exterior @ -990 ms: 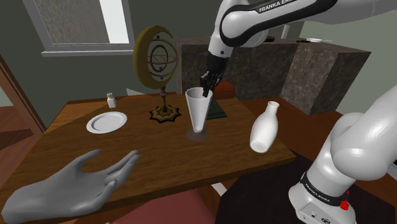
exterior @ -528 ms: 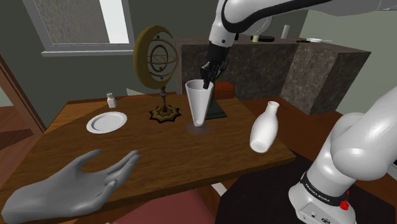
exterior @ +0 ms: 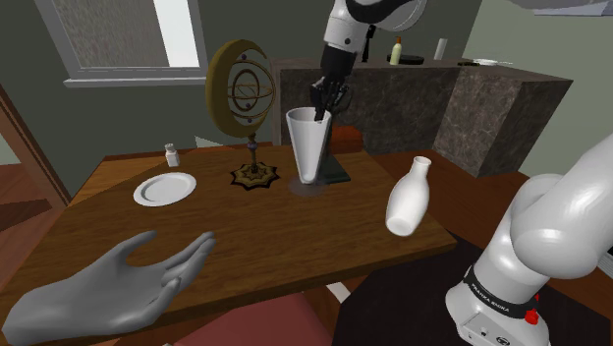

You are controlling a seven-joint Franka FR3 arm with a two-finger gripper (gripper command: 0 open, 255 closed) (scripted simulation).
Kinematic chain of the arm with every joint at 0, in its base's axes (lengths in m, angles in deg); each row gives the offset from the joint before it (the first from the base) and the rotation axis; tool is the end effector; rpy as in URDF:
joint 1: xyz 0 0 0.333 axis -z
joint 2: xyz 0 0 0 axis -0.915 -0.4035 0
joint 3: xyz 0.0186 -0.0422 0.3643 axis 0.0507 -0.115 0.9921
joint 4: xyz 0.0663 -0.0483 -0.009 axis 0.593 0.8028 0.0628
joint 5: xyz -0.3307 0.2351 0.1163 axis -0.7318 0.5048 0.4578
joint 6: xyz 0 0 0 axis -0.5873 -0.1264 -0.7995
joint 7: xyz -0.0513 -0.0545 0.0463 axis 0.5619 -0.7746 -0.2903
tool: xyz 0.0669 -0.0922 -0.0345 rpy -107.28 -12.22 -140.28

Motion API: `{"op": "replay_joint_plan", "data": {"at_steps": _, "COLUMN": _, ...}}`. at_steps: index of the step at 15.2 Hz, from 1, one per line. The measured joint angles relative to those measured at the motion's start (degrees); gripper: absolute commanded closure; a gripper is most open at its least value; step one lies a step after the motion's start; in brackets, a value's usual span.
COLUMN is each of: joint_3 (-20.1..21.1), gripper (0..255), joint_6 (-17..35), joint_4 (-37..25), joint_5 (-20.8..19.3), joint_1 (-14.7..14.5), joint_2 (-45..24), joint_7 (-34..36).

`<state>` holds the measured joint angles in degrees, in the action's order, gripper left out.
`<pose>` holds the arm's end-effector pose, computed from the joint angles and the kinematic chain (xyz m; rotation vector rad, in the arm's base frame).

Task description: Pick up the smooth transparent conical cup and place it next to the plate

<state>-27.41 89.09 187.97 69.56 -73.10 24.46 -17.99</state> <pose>0.4869 0.0972 0.5999 -2.9727 -0.1088 -0.1858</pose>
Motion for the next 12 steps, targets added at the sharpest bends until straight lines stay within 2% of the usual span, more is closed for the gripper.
{"op": "replay_joint_plan", "data": {"at_steps": 12, "joint_3": -0.2, "gripper": 255, "joint_6": -9.0, "joint_4": -9.9, "joint_5": -0.5, "joint_1": 0.1, "joint_2": -0.9, "joint_7": 1.2}}
